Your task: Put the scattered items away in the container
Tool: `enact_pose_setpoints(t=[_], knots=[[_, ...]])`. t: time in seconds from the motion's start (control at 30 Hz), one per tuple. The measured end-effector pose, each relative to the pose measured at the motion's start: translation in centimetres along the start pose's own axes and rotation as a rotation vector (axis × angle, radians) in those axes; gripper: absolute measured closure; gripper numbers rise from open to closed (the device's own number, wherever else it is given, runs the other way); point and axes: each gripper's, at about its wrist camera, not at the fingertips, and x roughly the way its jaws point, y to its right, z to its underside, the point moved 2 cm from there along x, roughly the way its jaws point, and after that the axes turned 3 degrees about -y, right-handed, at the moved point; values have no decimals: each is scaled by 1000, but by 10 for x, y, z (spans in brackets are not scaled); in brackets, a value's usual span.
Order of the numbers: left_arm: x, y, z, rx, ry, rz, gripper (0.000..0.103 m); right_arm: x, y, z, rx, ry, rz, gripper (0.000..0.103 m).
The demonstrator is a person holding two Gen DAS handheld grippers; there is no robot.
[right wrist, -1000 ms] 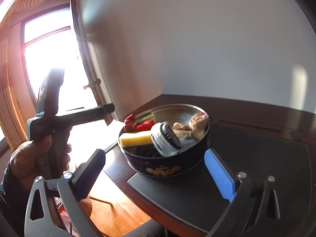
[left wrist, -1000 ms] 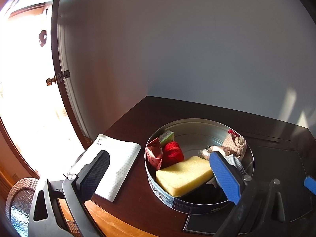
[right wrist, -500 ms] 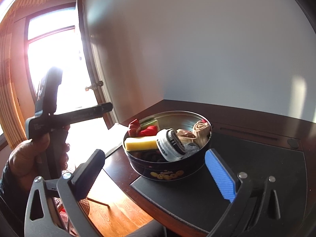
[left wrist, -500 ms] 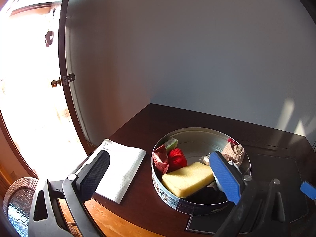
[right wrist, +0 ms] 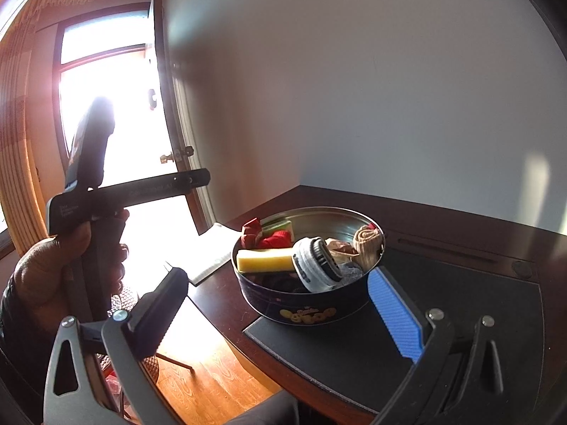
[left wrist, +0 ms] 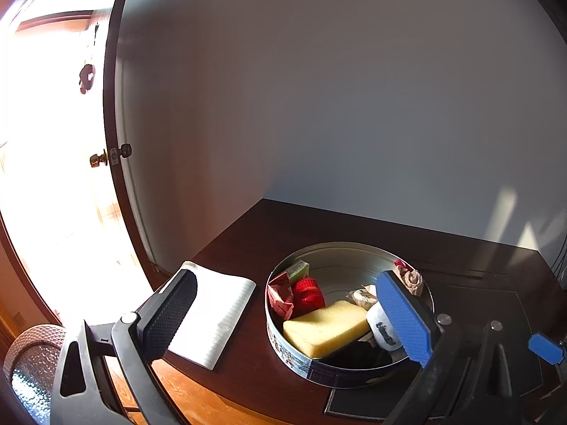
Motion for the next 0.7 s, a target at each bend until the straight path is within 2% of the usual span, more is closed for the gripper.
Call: enact_pose_setpoints(t=[0.7], knots=[[6, 14, 0, 9, -3, 63, 1, 12, 12, 14, 39, -46, -12, 0]])
